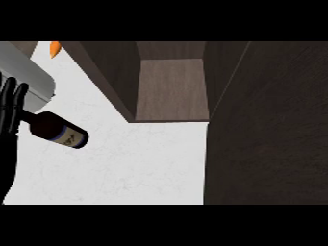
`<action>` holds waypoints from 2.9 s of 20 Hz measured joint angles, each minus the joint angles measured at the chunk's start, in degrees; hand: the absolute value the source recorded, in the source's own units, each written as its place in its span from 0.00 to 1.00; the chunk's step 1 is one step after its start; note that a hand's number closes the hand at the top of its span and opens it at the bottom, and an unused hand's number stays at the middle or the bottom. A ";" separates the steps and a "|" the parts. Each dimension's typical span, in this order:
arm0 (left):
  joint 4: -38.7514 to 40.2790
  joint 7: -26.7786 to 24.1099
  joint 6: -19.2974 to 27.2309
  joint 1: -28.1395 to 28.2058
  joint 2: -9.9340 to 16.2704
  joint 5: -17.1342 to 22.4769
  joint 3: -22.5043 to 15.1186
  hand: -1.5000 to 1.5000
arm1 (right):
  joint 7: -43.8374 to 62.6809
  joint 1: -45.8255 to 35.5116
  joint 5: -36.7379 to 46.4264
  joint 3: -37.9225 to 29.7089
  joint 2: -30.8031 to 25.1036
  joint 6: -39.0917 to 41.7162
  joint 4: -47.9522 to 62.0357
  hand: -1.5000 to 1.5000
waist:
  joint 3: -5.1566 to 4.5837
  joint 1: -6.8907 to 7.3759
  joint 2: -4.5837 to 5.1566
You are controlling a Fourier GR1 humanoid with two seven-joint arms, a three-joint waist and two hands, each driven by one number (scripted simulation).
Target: Pick up the wine, place it into the cabinet and close the cabinet
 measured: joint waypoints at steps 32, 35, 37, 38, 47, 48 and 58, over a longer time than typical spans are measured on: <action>-8.85 44.08 3.76 -20.64 5.55 28.50 -1.27 0.00 | 16.89 14.91 -5.19 19.74 -0.62 5.75 -23.17 0.00 | -2.12 -0.32 -3.03; -10.30 45.79 5.29 -20.62 5.68 28.05 -1.02 0.00 | 18.67 14.19 -5.05 20.58 -0.52 4.69 -23.45 0.00 | -2.13 -0.32 -3.01; -12.31 47.74 7.15 -21.17 5.91 26.89 -1.53 0.00 | 18.77 14.09 -4.86 20.91 -0.66 4.40 -23.46 0.00 | -2.13 -0.31 -3.04; -12.73 48.24 7.02 -21.14 6.58 27.45 -0.31 0.00 | 19.10 13.90 -4.82 20.93 -0.70 4.11 -23.53 0.00 | -2.13 -0.30 -3.04; -13.19 51.57 8.69 -22.86 9.20 27.57 4.16 0.00 | 23.82 9.04 -4.23 21.51 -0.92 1.10 -23.83 0.00 | -2.16 -0.23 -3.02; -13.18 51.74 8.51 -22.64 9.53 27.66 4.87 0.00 | 24.07 8.78 -4.23 20.99 -1.14 1.00 -23.89 0.00 | -2.17 -0.24 -3.03; -9.33 50.82 4.25 -22.78 14.13 32.40 13.89 0.00 | 24.24 8.88 -3.90 22.11 -2.19 0.26 -24.05 0.00 | -2.18 -0.53 -3.00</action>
